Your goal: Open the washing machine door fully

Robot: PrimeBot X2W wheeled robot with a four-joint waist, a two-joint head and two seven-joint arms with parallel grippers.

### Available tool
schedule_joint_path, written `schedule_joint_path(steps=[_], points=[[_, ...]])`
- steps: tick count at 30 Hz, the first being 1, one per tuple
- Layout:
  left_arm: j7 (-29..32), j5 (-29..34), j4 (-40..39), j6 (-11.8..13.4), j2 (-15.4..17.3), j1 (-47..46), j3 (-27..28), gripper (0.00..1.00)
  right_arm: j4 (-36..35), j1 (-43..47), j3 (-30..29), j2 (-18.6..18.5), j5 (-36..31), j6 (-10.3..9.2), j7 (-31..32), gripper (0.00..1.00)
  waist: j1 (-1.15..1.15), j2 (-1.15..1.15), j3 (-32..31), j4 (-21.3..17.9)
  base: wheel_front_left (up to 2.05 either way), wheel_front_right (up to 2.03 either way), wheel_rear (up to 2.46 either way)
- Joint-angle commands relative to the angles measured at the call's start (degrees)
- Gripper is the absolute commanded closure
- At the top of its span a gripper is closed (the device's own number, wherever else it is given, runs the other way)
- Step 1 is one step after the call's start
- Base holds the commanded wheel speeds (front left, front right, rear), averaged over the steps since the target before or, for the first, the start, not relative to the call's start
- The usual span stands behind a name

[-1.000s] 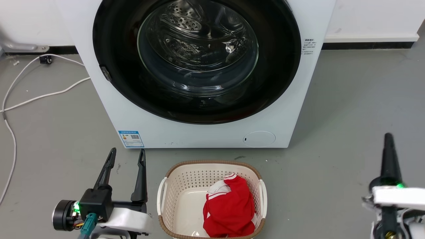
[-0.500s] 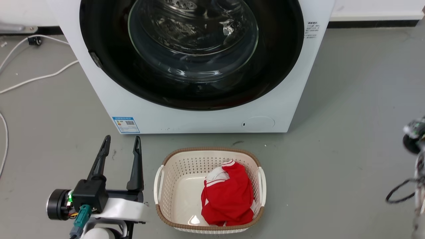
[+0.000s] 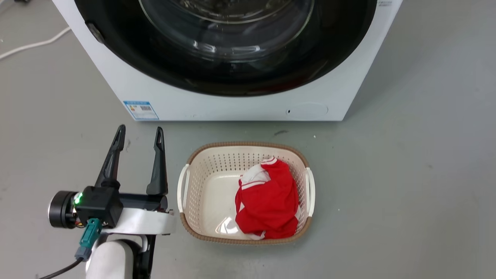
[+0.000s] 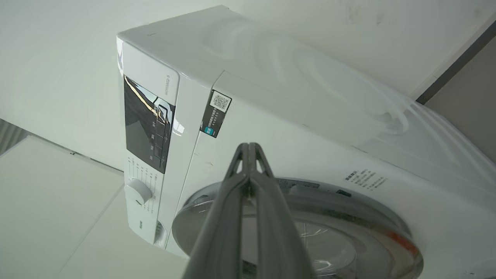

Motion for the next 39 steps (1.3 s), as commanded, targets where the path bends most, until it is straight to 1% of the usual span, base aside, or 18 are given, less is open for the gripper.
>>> schedule_joint_path(steps=[1, 2, 3, 4, 5, 6, 9, 17, 29, 32, 39], points=[[-0.1, 0.4, -0.4, -0.3, 0.0, -1.3, -0.2, 0.00, 2.6, -3.7, 1.3, -0.6, -1.5, 0.00, 1.9, 1.00, -0.01, 0.00, 2.3, 0.1, 0.00, 0.00, 0.00], [-0.1, 0.4, -0.9, -0.4, 0.0, -2.5, -0.4, 0.00, 6.7, -9.3, 3.2, -0.5, -3.9, 0.00, 5.3, 1.00, -0.01, 0.00, 4.3, 0.5, 0.00, 0.00, 0.00], [-0.1, 0.4, -1.1, -0.4, 0.0, -2.8, -0.5, 0.00, 8.0, -10.9, 3.7, -0.6, -4.6, 0.00, 6.4, 1.00, -0.01, 0.00, 4.9, 0.6, 0.00, 0.00, 0.00], [-0.1, 0.8, -1.5, -0.5, 0.0, -4.2, -0.8, 0.00, 10.6, -15.5, 5.7, -0.4, -7.2, 0.00, 9.2, 1.00, -0.01, 0.00, 7.0, 1.0, 0.00, 0.00, 0.00], [-0.1, 0.8, -1.5, -0.5, 0.0, -4.2, -0.8, 0.00, 10.6, -15.5, 5.7, -0.4, -7.2, 0.00, 9.2, 1.00, -0.01, 0.00, 7.0, 1.0, 0.00, 0.00, 0.00], [-0.1, 0.9, -1.6, -0.6, 0.0, -4.7, -1.0, 0.00, 12.0, -17.4, 6.8, 0.3, -8.6, 0.00, 10.6, 1.00, -0.01, 0.00, 8.0, 1.3, 0.00, 0.00, 0.00], [-0.1, 0.9, -1.8, -0.7, -0.1, -5.6, -1.4, 0.00, 13.4, -20.3, 8.0, 1.0, -10.3, 0.00, 12.8, 1.00, -0.01, 0.00, 9.2, 1.8, 0.00, 0.00, 0.00], [-0.1, 0.5, -2.5, -0.7, -0.1, -7.5, -2.1, 0.00, 16.1, -24.6, 9.4, 2.4, -13.6, 0.00, 15.8, 1.00, -0.01, 0.00, 12.2, 2.9, 0.00, 0.00, 0.00], [-0.1, 0.0, -2.9, -0.3, -0.2, -9.1, -3.2, 0.00, 19.4, -28.2, 8.8, 3.2, -17.0, 0.00, 15.0, 1.00, -0.01, 0.00, 15.8, 4.3, 0.00, 0.00, 0.00], [-0.1, 0.0, -2.9, 0.0, -0.2, -9.4, -3.6, 0.00, 20.6, -29.2, 8.4, 3.5, -17.1, -0.01, 16.0, 1.00, -0.01, 0.00, 16.5, 4.7, 0.00, 0.00, 0.00], [-0.1, -0.3, -2.6, 0.3, -0.2, -9.7, -4.1, 0.00, 21.2, -30.0, 8.1, 3.8, -16.5, 0.00, 20.7, 1.00, -0.01, 0.00, 17.0, 4.8, 0.00, 0.00, 0.00]])
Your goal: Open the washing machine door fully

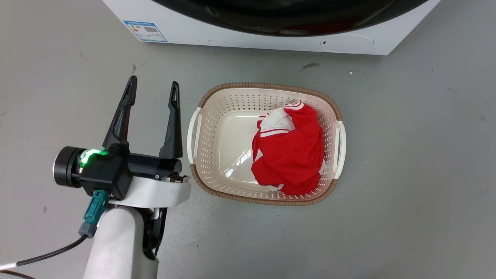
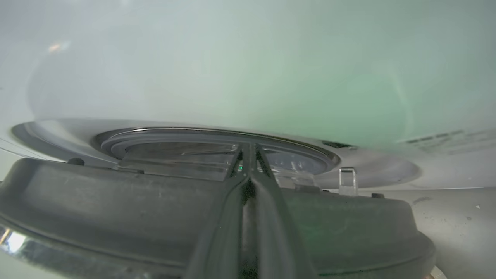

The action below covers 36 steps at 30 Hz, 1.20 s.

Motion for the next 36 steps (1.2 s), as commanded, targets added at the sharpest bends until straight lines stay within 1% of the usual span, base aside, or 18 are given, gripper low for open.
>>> schedule_joint_path(steps=[1, 8, 15, 23, 36], points=[[-0.1, -0.2, 0.1, 0.3, -0.1, -0.8, -0.1, 0.00, 0.1, -0.1, 0.1, 0.9, 0.5, 0.00, 1.1, 1.00, 0.00, 0.00, -0.1, -0.1, 0.00, 0.00, 0.00], [-0.1, -0.3, 0.9, 0.5, -0.1, -0.8, -0.3, 0.00, -2.1, 3.5, 0.5, 1.5, 2.5, -0.02, 9.9, 1.00, 0.00, 0.00, -1.7, -0.5, 0.00, 0.00, 0.00], [-0.1, -0.6, 2.3, 0.4, -0.1, 0.9, -0.2, 0.00, -5.4, 10.3, 0.9, 3.2, 4.6, -0.01, 16.5, 1.00, 0.00, 0.00, -5.9, -0.9, 0.00, 0.00, 0.00], [-0.1, -0.5, 4.1, -0.1, -0.1, 4.6, 0.1, 0.00, -10.8, 20.2, 1.6, 5.3, 6.9, -0.01, 21.3, 1.00, 0.00, 0.00, -12.8, -1.5, 0.00, 0.00, 0.00], [-0.1, -1.3, 6.0, -0.3, -0.1, 9.9, -0.1, 0.00, -20.8, 35.2, 4.5, 11.3, 9.9, 0.00, 26.8, 1.00, 0.00, 0.00, -20.2, -1.6, 0.00, 0.00, 0.00]])
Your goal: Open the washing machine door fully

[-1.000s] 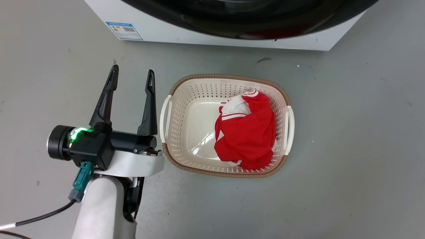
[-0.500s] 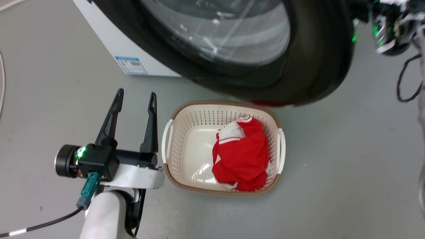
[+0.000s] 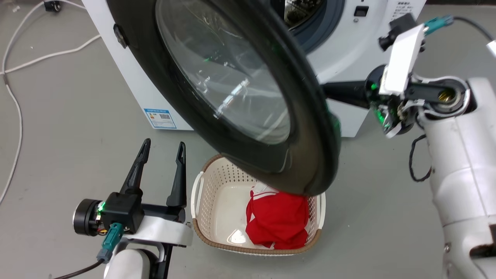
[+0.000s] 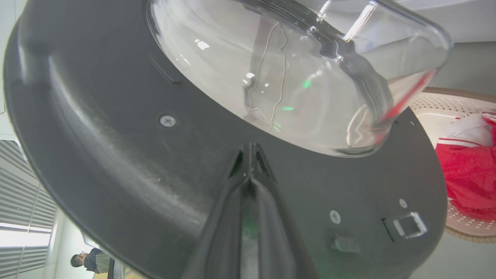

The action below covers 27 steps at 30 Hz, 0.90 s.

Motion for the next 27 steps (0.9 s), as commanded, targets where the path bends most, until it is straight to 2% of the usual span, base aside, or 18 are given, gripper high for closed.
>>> schedule_joint_path(steps=[1, 10, 21, 27], points=[[-0.1, -0.4, 0.2, -0.2, 0.0, 0.8, -0.2, 0.00, -1.4, 2.2, 0.7, 1.0, 0.9, -0.01, 1.0, 1.00, 0.01, 0.00, -1.1, 0.2, 0.00, 0.00, 0.00], [-0.1, -0.7, 0.9, -0.4, 0.0, 2.7, -0.9, 0.00, -8.4, 10.2, 6.7, 2.1, 6.6, -0.01, 2.5, 1.00, 0.01, 0.00, -3.8, 0.9, 0.00, 0.00, 0.00], [-0.1, -1.3, 1.2, 0.0, 0.0, 3.8, -1.6, 0.00, -13.4, 15.7, 18.5, 2.0, 15.5, -0.01, -3.2, 1.00, 0.01, 0.00, -5.1, 1.1, 0.00, 0.00, 0.00], [-0.1, -1.5, 1.3, 0.2, 0.0, 4.1, -1.9, 0.00, -14.3, 16.5, 21.8, 2.0, 17.3, -0.01, -6.3, 1.00, 0.01, 0.00, -5.4, 1.1, 0.00, 0.00, 0.00]])
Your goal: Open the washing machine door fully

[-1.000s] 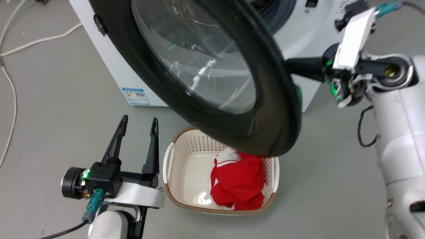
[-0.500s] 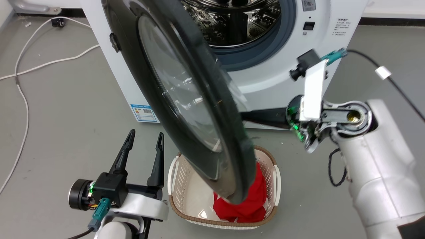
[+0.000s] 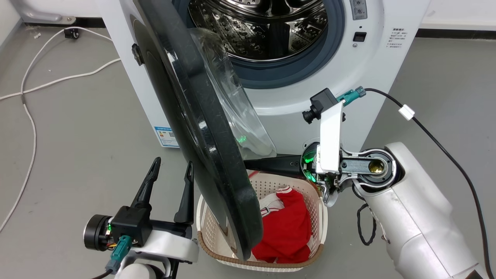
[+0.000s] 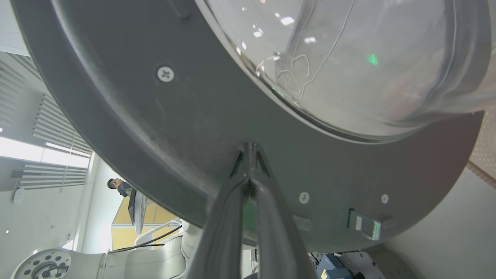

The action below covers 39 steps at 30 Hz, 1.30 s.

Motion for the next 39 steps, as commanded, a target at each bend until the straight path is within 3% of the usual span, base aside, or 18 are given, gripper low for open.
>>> schedule_joint_path(steps=[1, 7, 15, 22, 23, 24, 25, 29, 34, 35, 39], points=[[-0.1, -0.3, 0.1, 0.3, -0.1, 0.7, -0.1, 0.00, -0.3, 1.1, 0.4, 0.4, 1.0, 0.00, -0.4, 1.00, 0.01, 0.00, 0.0, 0.0, 0.00, 0.00, 0.00], [-0.1, -0.5, 0.0, 0.6, -0.1, 1.1, 0.2, 0.00, -2.0, 2.8, -0.6, 0.2, 2.0, 0.00, -8.9, 1.00, 0.01, 0.00, -0.6, -0.6, 0.00, 0.00, 0.00], [-0.1, -0.5, 0.0, 1.0, 0.0, 1.9, 1.4, 0.00, -4.4, 8.7, -9.4, -0.4, -1.6, 0.00, -30.9, 1.00, 0.01, 0.00, -1.4, -2.3, 0.00, 0.00, 0.00], [-0.1, -0.2, 0.2, 0.9, 0.0, 3.1, 2.8, 0.00, -8.7, 19.0, -16.3, -1.8, -2.8, 0.00, -42.7, 1.00, 0.01, 0.00, -2.7, -3.3, 0.00, 0.00, 0.00], [-0.1, -0.1, 0.3, 0.9, 0.0, 3.3, 3.0, 0.00, -9.5, 20.8, -17.2, -1.8, -3.1, 0.00, -44.5, 0.69, 0.01, 0.00, -2.9, -3.3, 0.00, 0.00, 0.00], [-0.1, -0.1, 0.3, 0.9, 0.0, 3.4, 3.1, 0.00, -10.6, 22.5, -18.0, -1.9, -3.5, 0.00, -46.1, 0.24, 0.01, 0.00, -3.1, -3.4, 0.00, 0.00, 0.00], [-0.1, 0.0, 0.3, 0.9, 0.0, 3.4, 3.3, 0.00, -11.6, 24.1, -18.8, -2.0, -4.4, 0.00, -48.0, 0.00, 0.01, 0.00, -3.2, -3.4, 0.00, 0.00, 0.00], [-0.1, 0.0, 0.5, 0.6, 0.0, 4.3, 3.7, 0.00, -15.3, 30.6, -20.2, -2.9, -10.5, 0.00, -55.9, 0.00, 0.01, 0.00, -4.0, -3.5, 0.00, 0.00, 0.00], [-0.1, 0.4, 0.7, 0.4, 0.0, 4.6, 4.1, 0.00, -16.8, 35.7, -20.7, -4.0, -26.2, 0.00, -66.4, 0.00, 0.01, 0.00, -4.6, -3.8, 0.00, 0.00, 0.00], [-0.1, 0.5, 0.8, 0.3, 0.0, 4.8, 4.2, 0.00, -17.1, 37.0, -21.8, -4.9, -34.8, -0.01, -69.3, 0.00, 0.01, 0.00, -4.8, -3.8, 0.00, 0.00, 0.00], [-0.1, 0.5, 0.8, 0.2, 0.0, 4.8, 4.6, 0.00, -20.0, 38.0, -25.4, -2.8, -50.0, -0.01, -71.5, 0.00, 0.01, 0.00, -4.9, -3.9, 0.00, 0.00, 0.00]])
